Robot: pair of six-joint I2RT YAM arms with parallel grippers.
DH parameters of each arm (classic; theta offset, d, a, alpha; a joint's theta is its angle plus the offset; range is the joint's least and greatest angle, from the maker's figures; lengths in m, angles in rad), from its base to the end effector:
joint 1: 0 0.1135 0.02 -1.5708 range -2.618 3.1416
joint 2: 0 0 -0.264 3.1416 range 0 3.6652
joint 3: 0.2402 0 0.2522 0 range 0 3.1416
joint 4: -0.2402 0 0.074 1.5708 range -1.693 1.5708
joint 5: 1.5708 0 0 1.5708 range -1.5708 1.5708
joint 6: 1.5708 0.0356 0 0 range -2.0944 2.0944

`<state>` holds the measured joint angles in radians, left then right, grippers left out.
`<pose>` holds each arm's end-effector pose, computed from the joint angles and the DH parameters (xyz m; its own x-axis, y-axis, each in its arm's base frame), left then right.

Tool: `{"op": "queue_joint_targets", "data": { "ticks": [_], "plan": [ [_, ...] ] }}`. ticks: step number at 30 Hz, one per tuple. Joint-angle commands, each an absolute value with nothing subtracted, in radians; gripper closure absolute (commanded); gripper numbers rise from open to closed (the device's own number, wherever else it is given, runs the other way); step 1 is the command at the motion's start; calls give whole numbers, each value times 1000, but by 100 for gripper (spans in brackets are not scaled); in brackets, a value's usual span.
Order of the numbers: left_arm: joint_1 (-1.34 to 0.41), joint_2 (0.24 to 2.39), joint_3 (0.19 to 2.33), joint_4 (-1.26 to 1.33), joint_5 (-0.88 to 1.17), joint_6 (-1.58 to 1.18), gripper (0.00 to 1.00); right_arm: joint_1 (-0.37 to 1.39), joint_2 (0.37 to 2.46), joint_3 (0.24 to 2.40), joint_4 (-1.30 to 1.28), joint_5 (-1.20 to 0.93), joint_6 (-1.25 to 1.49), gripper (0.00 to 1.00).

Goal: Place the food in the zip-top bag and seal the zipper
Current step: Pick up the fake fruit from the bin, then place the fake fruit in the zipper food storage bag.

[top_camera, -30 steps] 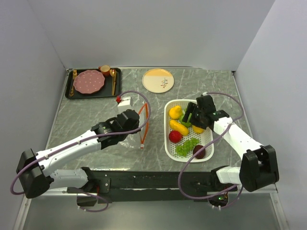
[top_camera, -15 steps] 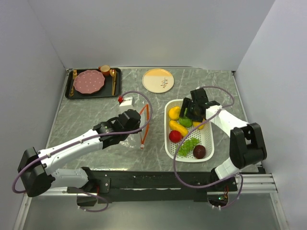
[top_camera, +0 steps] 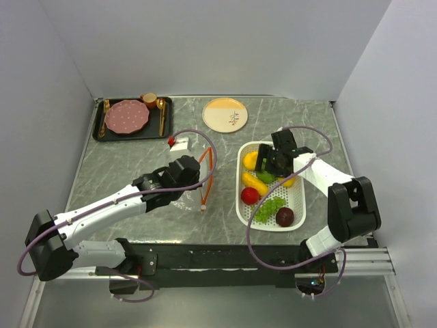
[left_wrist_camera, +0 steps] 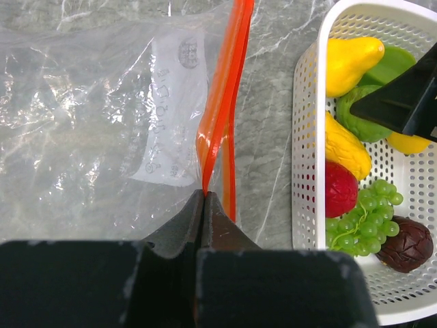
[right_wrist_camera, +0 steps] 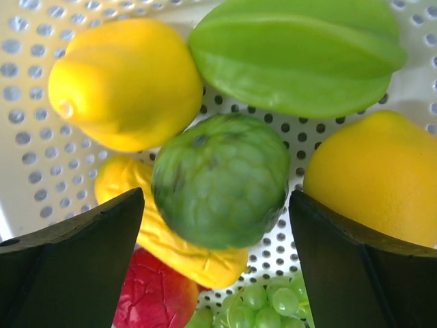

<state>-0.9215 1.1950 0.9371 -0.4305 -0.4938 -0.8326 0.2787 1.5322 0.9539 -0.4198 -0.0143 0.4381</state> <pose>0.1686 -0.1942 0.2877 -0.6136 -0.2689 -0.7424 0.0389 0.9288 -0.3686 0.2951 0.0850 0.2015 -0.8516 0.1975 -0.4856 0.0869 0.9667 0.2408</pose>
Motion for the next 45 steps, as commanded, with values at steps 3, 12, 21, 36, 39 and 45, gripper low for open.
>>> {"op": "queue_joint_targets", "data": {
  "ticks": [3, 12, 21, 36, 39, 45],
  "plan": [
    [-917, 1170, 939, -402, -505, -841, 99, 278, 1480, 946, -413, -6, 411, 5],
    [-919, 1164, 936, -416, -514, -844, 99, 279, 1566, 1000, -416, -2, 420, 16],
    [-917, 1157, 923, -408, -514, -845, 99, 279, 1534, 977, -391, -29, 428, 57],
    [-917, 1177, 930, -373, -492, -848, 99, 282, 1235, 943, -393, -112, 466, 78],
    [-919, 1183, 933, -365, -489, -847, 99, 285, 1178, 924, -371, -196, 497, 78],
    [-919, 1201, 948, -368, -480, -841, 99, 347, 1106, 900, -264, -366, 587, 76]
  ]
}}
